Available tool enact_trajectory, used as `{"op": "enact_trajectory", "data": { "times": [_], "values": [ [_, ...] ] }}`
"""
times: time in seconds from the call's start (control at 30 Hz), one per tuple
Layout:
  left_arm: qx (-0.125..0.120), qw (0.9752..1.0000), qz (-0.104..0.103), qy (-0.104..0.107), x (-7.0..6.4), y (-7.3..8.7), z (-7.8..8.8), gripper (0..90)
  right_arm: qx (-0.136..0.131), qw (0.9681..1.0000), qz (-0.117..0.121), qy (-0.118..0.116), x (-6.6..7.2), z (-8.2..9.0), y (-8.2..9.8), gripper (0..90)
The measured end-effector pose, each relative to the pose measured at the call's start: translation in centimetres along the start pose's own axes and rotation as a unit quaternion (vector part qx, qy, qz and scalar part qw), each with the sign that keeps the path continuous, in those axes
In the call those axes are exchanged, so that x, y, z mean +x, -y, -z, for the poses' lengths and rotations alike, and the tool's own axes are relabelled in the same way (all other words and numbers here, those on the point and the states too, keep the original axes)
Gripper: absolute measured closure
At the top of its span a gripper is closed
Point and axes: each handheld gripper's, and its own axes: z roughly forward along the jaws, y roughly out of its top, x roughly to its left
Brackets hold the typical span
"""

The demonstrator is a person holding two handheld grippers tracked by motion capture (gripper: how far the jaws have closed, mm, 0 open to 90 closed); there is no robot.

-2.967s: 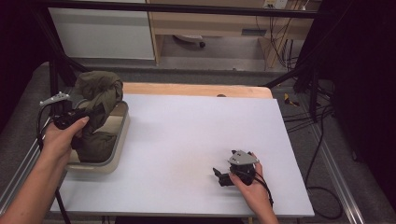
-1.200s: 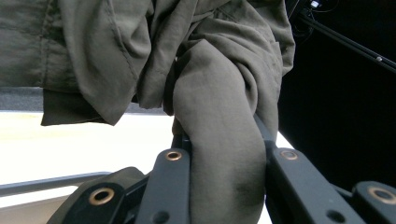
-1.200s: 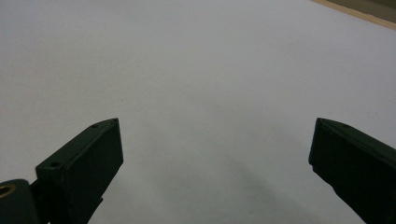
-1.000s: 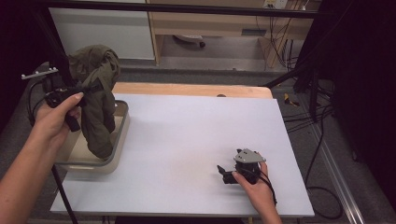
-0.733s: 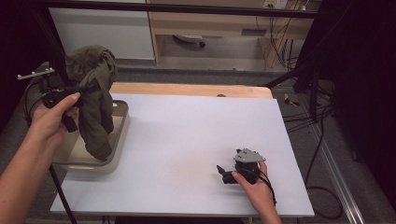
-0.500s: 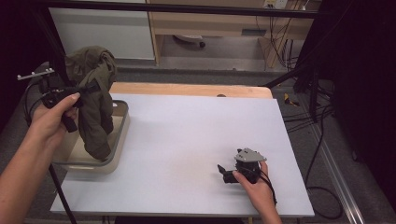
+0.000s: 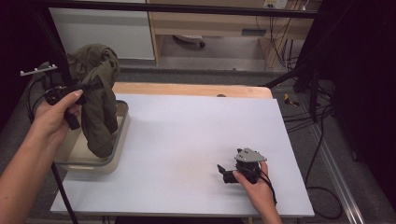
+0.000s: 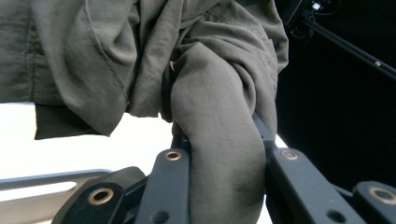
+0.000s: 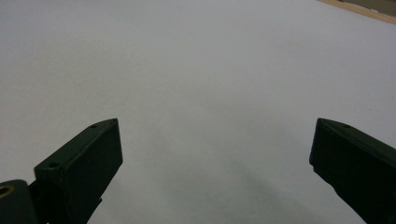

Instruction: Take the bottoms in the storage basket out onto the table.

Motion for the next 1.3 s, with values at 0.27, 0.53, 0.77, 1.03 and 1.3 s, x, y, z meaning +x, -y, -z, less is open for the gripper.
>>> {"op": "enact_trajectory", "data": {
  "times": [0.27, 0.53, 0.77, 1.03, 1.3],
  "values": [
    [-0.006, 0.9999, -0.010, 0.009, -1.9, -1.4, -0.1, 74.7, 0.000, 1.0000, 0.002, 0.001, 0.0, 0.1, 0.0, 3.3],
    [-0.004, 0.9995, -0.024, 0.020, -4.2, -2.7, -1.0, 74.6, -0.002, 1.0000, 0.001, 0.001, -0.1, 0.1, 0.0, 3.2],
    [0.003, 0.9991, -0.029, 0.030, -5.4, -2.6, -2.3, 74.6, -0.002, 1.0000, 0.001, 0.002, -0.1, 0.2, 0.0, 3.2],
    [0.008, 0.9989, -0.030, 0.035, -6.1, -2.3, -3.1, 74.4, -0.002, 1.0000, 0.001, 0.002, -0.1, 0.2, 0.0, 3.3],
    [0.013, 0.9988, -0.024, 0.041, -6.3, -1.8, -3.7, 74.3, -0.001, 1.0000, 0.002, 0.001, -0.1, 0.2, 0.0, 3.3]
  ]
}}
